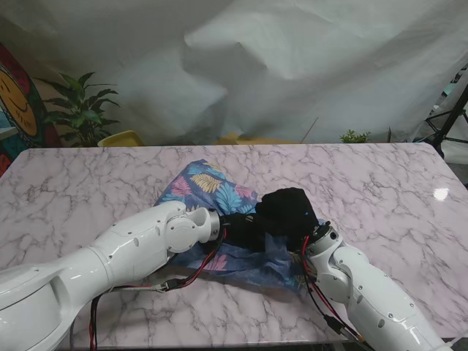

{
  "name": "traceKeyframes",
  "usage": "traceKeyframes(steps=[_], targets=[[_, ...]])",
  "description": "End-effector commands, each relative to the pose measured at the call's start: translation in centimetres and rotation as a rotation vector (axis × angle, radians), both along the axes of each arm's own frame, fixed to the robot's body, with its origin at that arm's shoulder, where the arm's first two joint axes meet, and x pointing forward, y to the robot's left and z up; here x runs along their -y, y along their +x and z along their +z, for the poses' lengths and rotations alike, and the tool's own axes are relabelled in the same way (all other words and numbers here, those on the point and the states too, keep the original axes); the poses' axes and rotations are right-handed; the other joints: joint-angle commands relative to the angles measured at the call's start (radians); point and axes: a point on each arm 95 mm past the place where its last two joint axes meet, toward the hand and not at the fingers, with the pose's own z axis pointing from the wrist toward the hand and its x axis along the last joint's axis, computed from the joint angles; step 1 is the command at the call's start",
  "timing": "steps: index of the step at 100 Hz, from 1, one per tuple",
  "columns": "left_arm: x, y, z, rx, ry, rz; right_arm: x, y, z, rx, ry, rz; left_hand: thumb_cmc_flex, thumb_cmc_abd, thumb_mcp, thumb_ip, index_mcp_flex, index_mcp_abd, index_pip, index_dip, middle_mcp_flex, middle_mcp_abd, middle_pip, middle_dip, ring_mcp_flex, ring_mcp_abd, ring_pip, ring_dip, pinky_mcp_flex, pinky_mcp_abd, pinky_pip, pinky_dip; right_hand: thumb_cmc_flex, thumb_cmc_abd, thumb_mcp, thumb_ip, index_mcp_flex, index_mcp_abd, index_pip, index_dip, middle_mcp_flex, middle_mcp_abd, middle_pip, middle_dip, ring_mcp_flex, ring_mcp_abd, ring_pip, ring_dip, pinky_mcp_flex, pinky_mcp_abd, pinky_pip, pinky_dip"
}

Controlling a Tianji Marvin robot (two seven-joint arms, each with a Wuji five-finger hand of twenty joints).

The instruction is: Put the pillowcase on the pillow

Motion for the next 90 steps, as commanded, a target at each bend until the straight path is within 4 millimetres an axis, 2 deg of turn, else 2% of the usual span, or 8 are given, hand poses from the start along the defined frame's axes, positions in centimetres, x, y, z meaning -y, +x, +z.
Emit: traceKeyframes(steps=[1,9,19,25,45,68,90], targets=[[-1.9,-1.6,-3.1,-0.058,0.059,0.019,0.1,0.3,0.5,0.007,0.002,-0.005,-0.002,-0.012,0.046,0.054,0.052,0.014,-0.059,-0.032,-0.143,0.056,-0.132,-0.064,-0.128,0.032,-0.309,-0.125,-0.152,0.015,-0.271,-0.039,-0.056,0.003,0.028,-0.001,0.033,-0.033,0.038,0.006,0.08,0.12,0.187,0.049,-0.003,-0.168,0.07,0.024,0.053,-0.066,0.267,0.017],[-2.5,-1.4,-2.5,-0.009,0.026,0.055,0.6,0.4,0.2,-0.008,-0.015,-0.019,-0.036,-0.015,0.053,0.062,0.0,0.02,-0.13,-0.045,-0.323,0.072,-0.245,-0.172,-0.26,0.077,-0.515,-0.267,-0.237,0.046,-0.422,-0.043,-0.055,0.003,0.028,-0.001,0.033,-0.033,0.038,0.004,0.08,0.119,0.188,0.049,-0.003,-0.168,0.07,0.024,0.053,-0.061,0.267,0.016],[-3.2,-1.2,-1.2,0.071,-0.022,0.096,1.1,0.6,-0.2,-0.028,-0.029,-0.03,-0.06,-0.018,0.061,0.072,-0.062,0.061,-0.146,-0.05,-0.434,0.086,-0.288,-0.21,-0.364,0.075,-0.58,-0.316,-0.3,0.027,-0.514,-0.043,-0.055,0.002,0.029,-0.001,0.035,-0.034,0.039,0.003,0.08,0.119,0.19,0.05,-0.003,-0.166,0.071,0.025,0.053,-0.057,0.267,0.017],[-3.6,-1.1,-0.4,0.138,-0.058,0.121,1.4,0.6,-0.3,-0.034,-0.034,-0.037,-0.069,-0.024,0.063,0.073,-0.093,0.091,-0.137,-0.045,-0.444,0.098,-0.315,-0.222,-0.397,0.068,-0.583,-0.32,-0.314,0.019,-0.54,-0.037,-0.054,0.001,0.03,-0.001,0.036,-0.033,0.039,0.003,0.081,0.119,0.191,0.05,-0.003,-0.165,0.071,0.025,0.053,-0.055,0.267,0.017],[-3.9,-0.3,1.8,0.309,-0.196,0.218,1.8,0.4,-0.4,-0.04,-0.048,-0.047,-0.058,-0.022,0.071,0.075,-0.119,0.108,-0.103,-0.03,-0.438,0.096,-0.273,-0.186,-0.423,0.068,-0.579,-0.331,-0.336,0.023,-0.592,-0.044,-0.054,-0.001,0.032,-0.001,0.037,-0.032,0.04,0.001,0.08,0.119,0.193,0.051,-0.003,-0.162,0.072,0.026,0.053,-0.053,0.267,0.021],[-2.1,1.4,3.5,0.375,-0.337,0.301,2.1,0.3,-0.1,-0.037,-0.069,-0.05,-0.01,0.001,0.084,0.075,-0.14,0.111,-0.101,-0.03,-0.391,0.081,-0.221,-0.175,-0.387,0.067,-0.572,-0.343,-0.324,0.027,-0.6,-0.049,-0.053,-0.004,0.034,-0.001,0.041,-0.033,0.04,0.0,0.08,0.119,0.196,0.052,-0.003,-0.161,0.073,0.027,0.054,-0.052,0.267,0.024],[0.0,4.2,5.5,0.366,-0.32,0.342,2.2,0.0,-0.1,-0.037,-0.083,-0.046,0.049,0.018,0.074,0.073,-0.218,0.141,-0.166,-0.057,-0.439,0.092,-0.249,-0.201,-0.429,0.078,-0.595,-0.363,-0.355,0.033,-0.634,-0.07,-0.05,-0.009,0.036,-0.001,0.043,-0.034,0.041,-0.001,0.08,0.118,0.197,0.052,-0.003,-0.161,0.074,0.028,0.054,-0.053,0.267,0.025]])
